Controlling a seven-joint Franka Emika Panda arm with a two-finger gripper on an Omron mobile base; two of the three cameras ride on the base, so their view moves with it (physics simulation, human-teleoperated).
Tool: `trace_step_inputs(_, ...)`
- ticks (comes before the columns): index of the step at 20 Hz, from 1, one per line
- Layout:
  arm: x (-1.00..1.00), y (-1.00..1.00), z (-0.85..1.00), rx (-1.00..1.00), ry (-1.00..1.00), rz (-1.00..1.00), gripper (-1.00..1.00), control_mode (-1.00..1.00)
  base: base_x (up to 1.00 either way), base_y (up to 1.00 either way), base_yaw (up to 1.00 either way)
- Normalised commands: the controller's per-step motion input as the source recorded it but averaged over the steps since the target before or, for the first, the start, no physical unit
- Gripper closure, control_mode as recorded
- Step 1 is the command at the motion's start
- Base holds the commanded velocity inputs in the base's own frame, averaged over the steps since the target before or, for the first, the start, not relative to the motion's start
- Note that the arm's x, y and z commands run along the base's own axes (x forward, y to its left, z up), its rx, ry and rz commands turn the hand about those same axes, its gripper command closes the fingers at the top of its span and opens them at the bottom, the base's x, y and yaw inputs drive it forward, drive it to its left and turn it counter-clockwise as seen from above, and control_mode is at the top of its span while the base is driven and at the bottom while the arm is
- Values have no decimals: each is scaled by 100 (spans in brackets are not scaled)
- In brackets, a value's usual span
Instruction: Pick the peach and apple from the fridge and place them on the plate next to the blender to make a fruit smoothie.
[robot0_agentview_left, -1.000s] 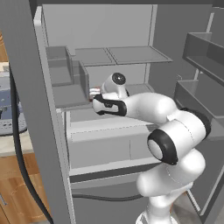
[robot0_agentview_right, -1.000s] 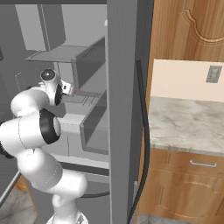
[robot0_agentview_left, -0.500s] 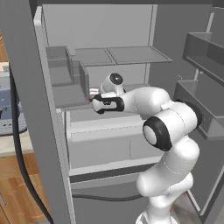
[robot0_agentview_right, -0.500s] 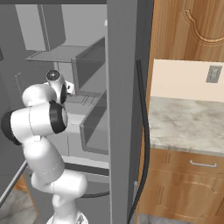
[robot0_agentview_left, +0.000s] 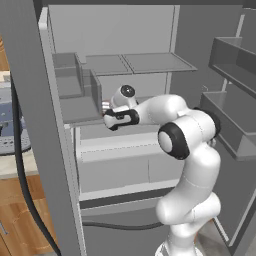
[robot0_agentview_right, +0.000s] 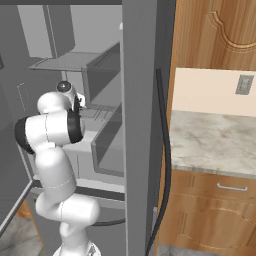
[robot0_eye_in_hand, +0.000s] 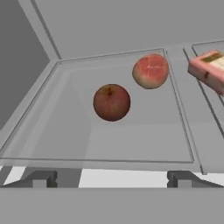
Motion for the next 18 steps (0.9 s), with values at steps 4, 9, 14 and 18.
trace_step_inputs(4, 29, 10, -15, 0, 0, 0, -100, -100, 0, 0, 0)
trace_step_inputs(9, 30, 1, -13, -1, 0, 0, -100, -100, 0, 0, 0)
trace_step_inputs(14, 24, 0, -19, -1, 0, 0, -100, -100, 0, 0, 0)
trace_step_inputs(18, 28, 0, -6, 0, 0, 0, -100, -100, 0, 0, 0)
